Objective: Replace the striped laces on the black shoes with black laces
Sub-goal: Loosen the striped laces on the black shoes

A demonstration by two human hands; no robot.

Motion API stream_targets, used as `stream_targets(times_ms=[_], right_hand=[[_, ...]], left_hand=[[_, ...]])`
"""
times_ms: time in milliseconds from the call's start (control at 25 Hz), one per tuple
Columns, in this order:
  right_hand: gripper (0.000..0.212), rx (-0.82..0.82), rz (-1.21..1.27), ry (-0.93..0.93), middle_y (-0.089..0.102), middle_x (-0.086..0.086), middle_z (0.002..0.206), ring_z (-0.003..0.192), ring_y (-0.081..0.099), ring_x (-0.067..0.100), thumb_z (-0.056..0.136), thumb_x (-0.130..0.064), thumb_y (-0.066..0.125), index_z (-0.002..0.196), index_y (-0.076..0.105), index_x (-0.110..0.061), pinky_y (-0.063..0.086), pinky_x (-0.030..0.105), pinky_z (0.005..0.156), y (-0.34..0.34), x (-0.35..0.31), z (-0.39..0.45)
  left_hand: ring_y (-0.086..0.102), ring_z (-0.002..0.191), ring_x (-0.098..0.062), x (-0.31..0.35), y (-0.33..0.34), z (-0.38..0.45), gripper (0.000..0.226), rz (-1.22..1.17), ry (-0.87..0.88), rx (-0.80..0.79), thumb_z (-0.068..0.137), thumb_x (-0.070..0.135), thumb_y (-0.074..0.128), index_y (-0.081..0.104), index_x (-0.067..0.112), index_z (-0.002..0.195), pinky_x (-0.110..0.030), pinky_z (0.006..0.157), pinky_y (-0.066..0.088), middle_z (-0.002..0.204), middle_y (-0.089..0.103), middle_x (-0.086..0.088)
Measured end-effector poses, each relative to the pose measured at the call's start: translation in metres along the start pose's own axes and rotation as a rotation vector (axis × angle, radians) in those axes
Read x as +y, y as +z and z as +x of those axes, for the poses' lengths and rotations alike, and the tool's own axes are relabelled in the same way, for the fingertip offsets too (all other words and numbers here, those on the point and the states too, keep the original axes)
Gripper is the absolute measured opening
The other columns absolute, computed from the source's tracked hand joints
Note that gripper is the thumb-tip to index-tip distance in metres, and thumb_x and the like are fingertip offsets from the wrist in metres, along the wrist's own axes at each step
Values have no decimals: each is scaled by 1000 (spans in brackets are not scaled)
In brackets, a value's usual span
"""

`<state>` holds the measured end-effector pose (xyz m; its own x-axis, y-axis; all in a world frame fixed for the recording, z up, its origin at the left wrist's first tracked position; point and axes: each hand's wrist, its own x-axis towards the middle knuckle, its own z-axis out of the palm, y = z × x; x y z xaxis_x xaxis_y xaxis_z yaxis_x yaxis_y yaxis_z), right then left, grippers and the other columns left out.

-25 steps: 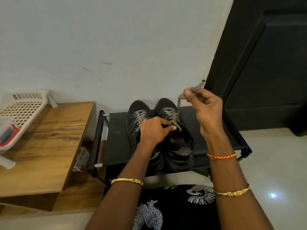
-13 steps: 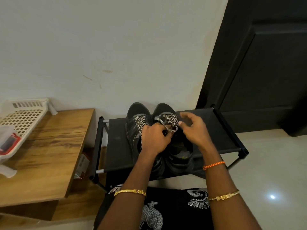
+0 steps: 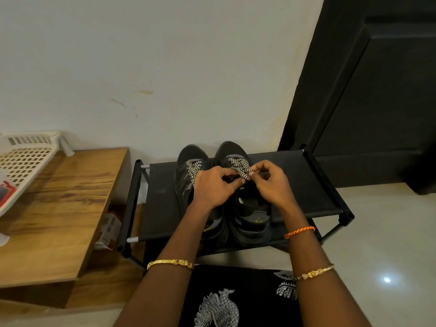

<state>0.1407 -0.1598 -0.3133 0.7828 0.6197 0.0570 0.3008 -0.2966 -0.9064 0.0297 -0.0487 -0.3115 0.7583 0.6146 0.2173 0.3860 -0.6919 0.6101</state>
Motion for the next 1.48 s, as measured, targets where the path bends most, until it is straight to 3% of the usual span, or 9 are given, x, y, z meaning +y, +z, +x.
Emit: stream_targets(times_ms=[240, 360, 480, 560, 720, 920, 1080, 1280, 1480], right_hand=[[19, -5, 502, 118, 60, -1, 79, 68, 54, 6, 91, -1, 53, 82, 59, -17, 43, 13, 53, -5, -15, 15], [18, 96, 743, 102, 58, 1, 82, 65, 52, 8, 92, 0, 53, 87, 59, -16, 44, 16, 50, -17, -20, 20], [8, 233, 1045, 93, 60, 5, 82, 66, 63, 9, 92, -6, 56, 89, 58, -12, 54, 20, 60, -24, -20, 24], [4, 323, 1091, 84, 64, 8, 86, 77, 69, 14, 92, -12, 59, 88, 57, -11, 57, 24, 69, -25, -18, 25], [8, 353, 798, 186, 65, 10, 99, 96, 67, 19, 91, -9, 60, 98, 60, -8, 55, 26, 83, -22, -3, 28], [13, 208, 194, 175, 64, -7, 90, 91, 61, 9, 89, -13, 60, 97, 67, -20, 52, 26, 79, -17, 4, 21], [17, -87, 4, 88, 60, -7, 81, 71, 55, 5, 80, -11, 67, 85, 64, -28, 46, 20, 66, -12, -5, 11], [33, -124, -231, 69, 59, -4, 81, 71, 55, 10, 75, -9, 71, 97, 52, -25, 47, 24, 63, -5, -2, 6], [23, 16, -283, -17, 62, -8, 74, 67, 58, 7, 70, -17, 74, 79, 55, -25, 46, 25, 62, -3, 0, 2]], left_hand=[[66, 79, -3, -1, 1, 2, 22, -145, -44, -38, 77, 34, 76, 72, 29, 98, -34, 89, 50, 103, 67, 11], [62, 81, -1, 1, 0, 1, 15, -98, -45, -104, 81, 33, 68, 56, 40, 86, -35, 100, 34, 102, 60, 14], [55, 86, -2, 0, 0, 3, 21, -78, -72, -135, 81, 30, 64, 47, 36, 71, -30, 96, 22, 98, 58, 13], [57, 86, -5, 0, -2, 1, 20, -227, -104, -118, 82, 26, 66, 51, 32, 69, -26, 92, 32, 96, 63, 10], [67, 74, -14, 0, -23, 4, 16, -806, -232, 180, 92, 18, 58, 66, 7, 83, -23, 68, 53, 80, 72, -2], [64, 71, -16, -25, -55, 11, 26, -820, -568, 554, 91, 33, 57, 64, 7, 90, -30, 61, 51, 80, 69, -2], [36, 134, -33, -35, -61, 5, 102, -337, -785, 156, 74, 59, 63, 22, 2, 146, -51, 107, 35, 148, 34, -17], [7, 145, -33, -14, -41, -13, 115, -210, -629, -304, 78, 24, 66, -27, 17, 145, -53, 115, 19, 158, -15, -6], [34, 135, -34, -34, -45, -22, 109, -257, -569, -118, 82, 0, 64, -17, 25, 149, -42, 110, 33, 151, 28, -16]])
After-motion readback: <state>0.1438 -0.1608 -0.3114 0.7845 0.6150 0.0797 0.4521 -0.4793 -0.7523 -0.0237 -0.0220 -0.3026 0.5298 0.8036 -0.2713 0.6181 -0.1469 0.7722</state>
